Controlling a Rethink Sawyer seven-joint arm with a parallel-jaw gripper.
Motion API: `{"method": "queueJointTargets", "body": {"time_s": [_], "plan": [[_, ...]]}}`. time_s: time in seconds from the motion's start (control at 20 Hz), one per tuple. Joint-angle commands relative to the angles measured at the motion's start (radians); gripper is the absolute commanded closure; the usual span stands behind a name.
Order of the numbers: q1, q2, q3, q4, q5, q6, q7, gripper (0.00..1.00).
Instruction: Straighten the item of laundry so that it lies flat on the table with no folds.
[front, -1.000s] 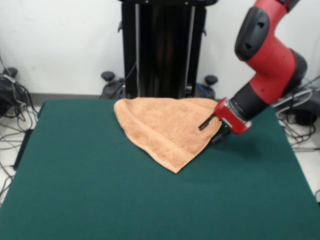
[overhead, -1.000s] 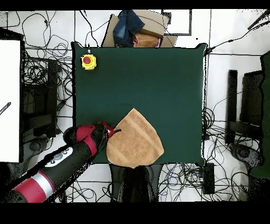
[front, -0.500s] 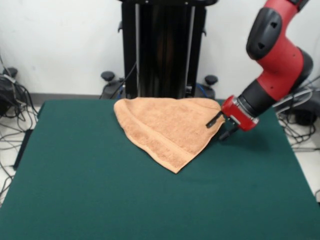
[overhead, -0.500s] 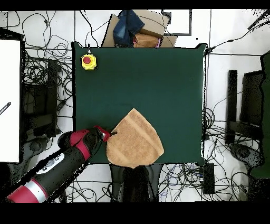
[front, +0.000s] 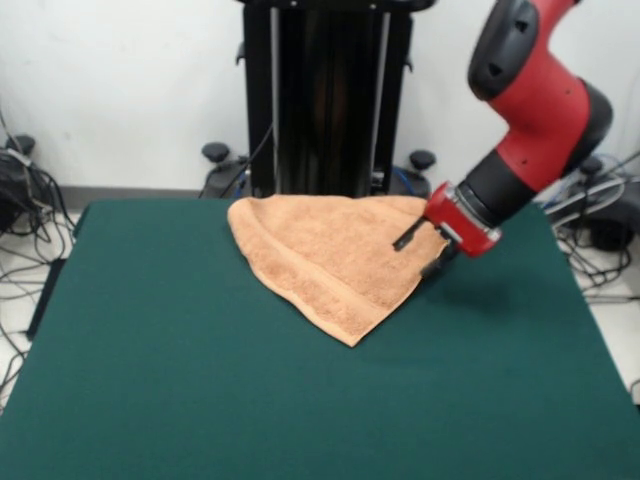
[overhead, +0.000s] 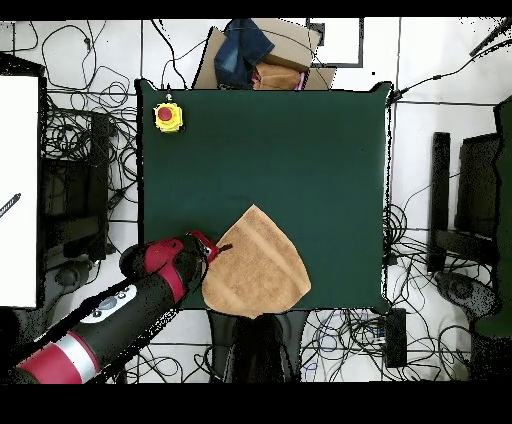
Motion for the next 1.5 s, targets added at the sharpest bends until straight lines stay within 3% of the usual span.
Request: {"method": "queueJointTargets", "body": {"time_s": [0.05,0.95,1.5], "plan": [[-0.046,-0.06,0.2,0.064,-0.048,-0.048,0.127,0.0],[-0.062,-0.106,0.24,0.073,-0.081,0.0,0.148,0.0],[-0.061,-0.126,0.311,0.168,-0.092,-0.132,0.167,0.0]]}}
